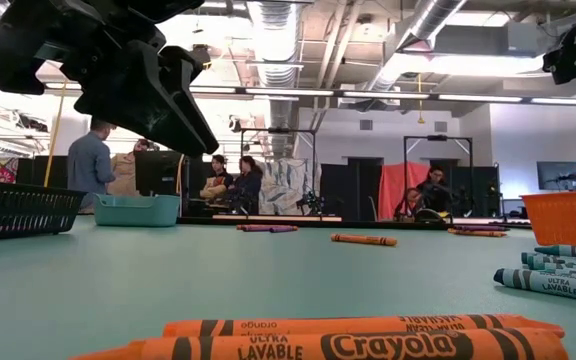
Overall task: Sort crayons
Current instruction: Put the orange crayon into the orange bin
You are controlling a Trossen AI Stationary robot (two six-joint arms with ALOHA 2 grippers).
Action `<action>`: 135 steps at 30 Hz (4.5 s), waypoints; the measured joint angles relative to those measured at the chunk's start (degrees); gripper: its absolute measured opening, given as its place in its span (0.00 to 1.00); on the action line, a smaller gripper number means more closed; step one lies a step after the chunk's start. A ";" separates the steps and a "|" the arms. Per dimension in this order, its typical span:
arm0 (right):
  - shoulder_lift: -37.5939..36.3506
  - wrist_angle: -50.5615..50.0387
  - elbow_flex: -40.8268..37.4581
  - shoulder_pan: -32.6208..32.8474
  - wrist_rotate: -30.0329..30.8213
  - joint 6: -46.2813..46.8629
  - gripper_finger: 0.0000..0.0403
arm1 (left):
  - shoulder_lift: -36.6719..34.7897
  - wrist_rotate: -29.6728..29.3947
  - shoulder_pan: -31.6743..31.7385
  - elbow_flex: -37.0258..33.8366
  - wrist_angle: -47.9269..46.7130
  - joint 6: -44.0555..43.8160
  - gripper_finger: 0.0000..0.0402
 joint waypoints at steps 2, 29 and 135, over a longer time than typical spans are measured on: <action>0.00 -0.29 0.00 -0.25 0.00 0.03 0.12 | 0.00 0.01 -0.02 0.00 -0.02 -0.01 0.31; 0.11 39.28 1.77 -14.99 26.69 -48.86 0.28 | 0.02 3.04 -1.00 0.00 -0.79 -3.10 0.31; 11.08 57.93 0.44 -31.98 7.44 -68.56 0.14 | 0.02 -0.96 -6.62 -2.89 -1.18 -8.07 0.31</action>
